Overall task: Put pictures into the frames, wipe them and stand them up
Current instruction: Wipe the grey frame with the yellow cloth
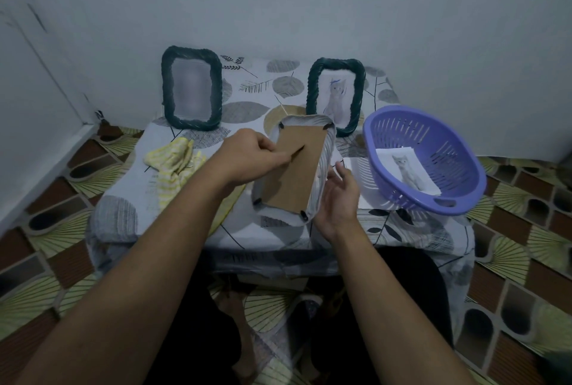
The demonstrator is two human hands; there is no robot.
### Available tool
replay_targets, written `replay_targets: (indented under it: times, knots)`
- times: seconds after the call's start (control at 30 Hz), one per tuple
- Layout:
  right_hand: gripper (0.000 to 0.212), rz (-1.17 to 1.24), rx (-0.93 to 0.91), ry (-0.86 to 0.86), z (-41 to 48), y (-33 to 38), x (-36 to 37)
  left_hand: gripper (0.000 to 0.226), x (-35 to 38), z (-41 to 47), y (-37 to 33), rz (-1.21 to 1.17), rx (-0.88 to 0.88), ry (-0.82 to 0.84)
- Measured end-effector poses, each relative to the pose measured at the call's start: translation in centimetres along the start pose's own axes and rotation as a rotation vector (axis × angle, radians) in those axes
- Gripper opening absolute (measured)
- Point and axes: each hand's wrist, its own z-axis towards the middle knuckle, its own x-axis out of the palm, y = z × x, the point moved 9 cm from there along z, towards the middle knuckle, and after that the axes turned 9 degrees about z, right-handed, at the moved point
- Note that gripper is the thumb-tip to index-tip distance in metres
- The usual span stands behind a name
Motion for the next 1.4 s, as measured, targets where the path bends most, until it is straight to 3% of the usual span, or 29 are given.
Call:
replay_targets:
  times: [0.2,0.3,0.37,0.47,0.6,0.77,1.0,1.13,1.27,1.4]
  knots:
    - [0.034,-0.333,0.133,-0.094,0.3,-1.8,-1.2,0.017,2.3,-0.8,0.3,-0.204,-0.033,0.155]
    - [0.028,-0.349,0.2,-0.11,1.0,-3.4,-0.7,0.025,3.3,-1.1,0.2,-0.302,-0.013,0.214]
    - [0.021,-0.223,0.212,-0.057,1.1,-3.5,0.4,0.022,3.3,-1.0,0.4,-0.397,0.014,0.199]
    - [0.021,-0.093,0.199,0.019,0.1,-2.3,1.7,0.015,2.6,-0.6,1.7,-0.498,0.012,0.123]
    - [0.034,-0.162,0.094,-0.023,0.5,-1.0,1.2,0.011,2.1,-0.5,3.5,-0.412,0.061,0.028]
    - [0.018,-0.275,-0.064,-0.025,1.0,0.9,1.1,0.032,-0.2,-0.4,5.7,-0.11,0.08,-0.342]
    - [0.017,-0.476,-0.303,-0.001,0.7,2.7,2.3,0.012,2.7,1.1,7.6,-0.246,-0.036,-0.161]
    - [0.021,-0.531,-0.379,-0.028,0.5,2.9,2.6,0.024,4.1,2.2,8.2,-0.435,-0.111,-0.071]
    - [0.02,-0.595,-0.452,-0.01,1.0,3.2,3.1,0.035,5.3,3.4,8.4,-0.838,-0.289,0.047]
    - [0.025,-0.66,-0.505,0.042,2.5,3.5,4.6,0.05,4.9,6.1,8.4,-0.879,-0.265,0.095]
